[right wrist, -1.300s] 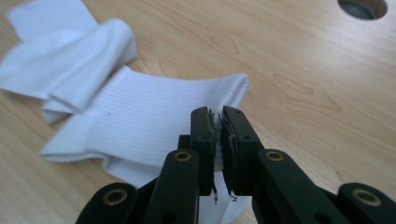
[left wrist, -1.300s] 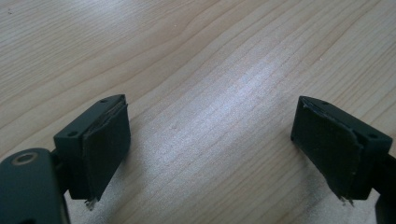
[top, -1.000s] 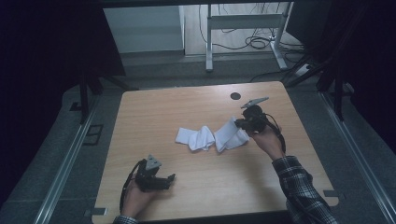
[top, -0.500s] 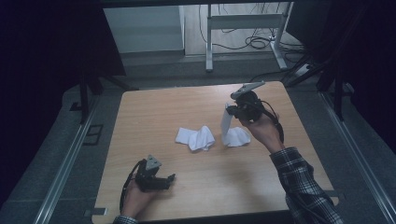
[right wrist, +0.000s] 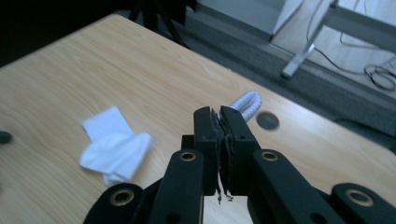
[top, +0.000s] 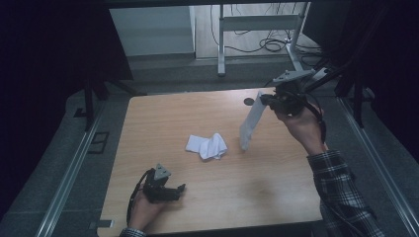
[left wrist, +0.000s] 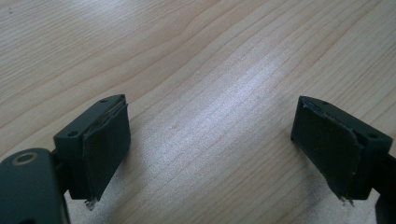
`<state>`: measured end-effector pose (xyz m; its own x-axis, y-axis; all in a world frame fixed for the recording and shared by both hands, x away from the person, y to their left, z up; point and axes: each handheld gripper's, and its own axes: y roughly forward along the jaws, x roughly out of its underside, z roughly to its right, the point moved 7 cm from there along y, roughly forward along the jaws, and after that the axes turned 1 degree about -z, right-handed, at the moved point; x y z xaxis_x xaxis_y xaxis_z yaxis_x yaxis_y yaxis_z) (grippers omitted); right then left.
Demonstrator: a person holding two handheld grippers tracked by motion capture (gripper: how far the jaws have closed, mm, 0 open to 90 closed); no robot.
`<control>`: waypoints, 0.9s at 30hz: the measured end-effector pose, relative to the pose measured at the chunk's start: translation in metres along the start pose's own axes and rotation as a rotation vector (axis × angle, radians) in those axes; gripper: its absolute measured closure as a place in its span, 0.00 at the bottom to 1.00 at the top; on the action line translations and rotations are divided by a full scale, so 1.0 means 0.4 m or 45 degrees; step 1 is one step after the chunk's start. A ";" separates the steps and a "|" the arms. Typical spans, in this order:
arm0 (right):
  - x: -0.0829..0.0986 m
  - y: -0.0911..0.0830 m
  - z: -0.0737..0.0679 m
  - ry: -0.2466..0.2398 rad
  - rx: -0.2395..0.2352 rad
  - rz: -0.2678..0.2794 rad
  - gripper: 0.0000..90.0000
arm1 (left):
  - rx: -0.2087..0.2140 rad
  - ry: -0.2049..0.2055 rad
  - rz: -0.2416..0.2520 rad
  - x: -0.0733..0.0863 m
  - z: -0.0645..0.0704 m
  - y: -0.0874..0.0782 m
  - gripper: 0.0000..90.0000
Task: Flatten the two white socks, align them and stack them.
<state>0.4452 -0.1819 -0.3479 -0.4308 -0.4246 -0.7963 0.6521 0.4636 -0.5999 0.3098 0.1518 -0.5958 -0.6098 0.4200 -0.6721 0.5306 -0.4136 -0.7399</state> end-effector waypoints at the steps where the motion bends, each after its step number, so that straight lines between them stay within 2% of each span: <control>1: 0.015 0.002 0.013 0.011 0.009 -0.013 0.95 | 0.000 0.000 0.000 0.000 0.000 0.000 0.13; 2: 0.053 0.010 0.043 0.043 0.023 -0.043 0.95 | -0.001 0.000 0.001 0.000 0.000 0.000 0.13; 6: 0.118 0.026 0.090 0.092 0.051 -0.092 0.94 | 0.000 0.000 -0.003 0.001 0.000 0.000 0.13; 7: 0.118 0.026 0.090 0.092 0.051 -0.092 0.94 | 0.000 0.000 -0.003 0.001 0.000 0.000 0.13; 8: 0.153 0.030 0.116 0.119 0.067 -0.112 0.94 | 0.000 0.001 -0.003 0.001 0.000 0.000 0.13; 9: 0.153 0.030 0.116 0.119 0.067 -0.112 0.94 | 0.000 0.001 -0.003 0.001 0.000 0.000 0.13; 11: 0.189 0.030 0.143 0.154 0.080 -0.130 0.94 | 0.000 0.001 -0.003 0.001 0.000 0.000 0.13; 12: 0.189 0.030 0.143 0.154 0.080 -0.130 0.94 | 0.000 0.001 -0.003 0.001 0.000 0.000 0.13; 17: 0.247 0.019 0.188 0.196 0.112 -0.155 0.94 | 0.000 0.002 -0.004 0.001 0.000 0.000 0.13; 20: 0.266 0.019 0.199 0.209 0.120 -0.164 0.94 | 0.000 -0.001 -0.004 0.001 0.000 0.000 0.13; 27: 0.373 0.039 0.229 0.264 0.122 -0.237 0.94 | -0.003 -0.008 -0.003 0.001 0.001 0.000 0.13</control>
<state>0.4482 -0.3094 -0.4691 -0.6604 -0.3231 -0.6778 0.6015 0.3127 -0.7351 0.3092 0.1515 -0.5959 -0.6151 0.4158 -0.6699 0.5301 -0.4108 -0.7418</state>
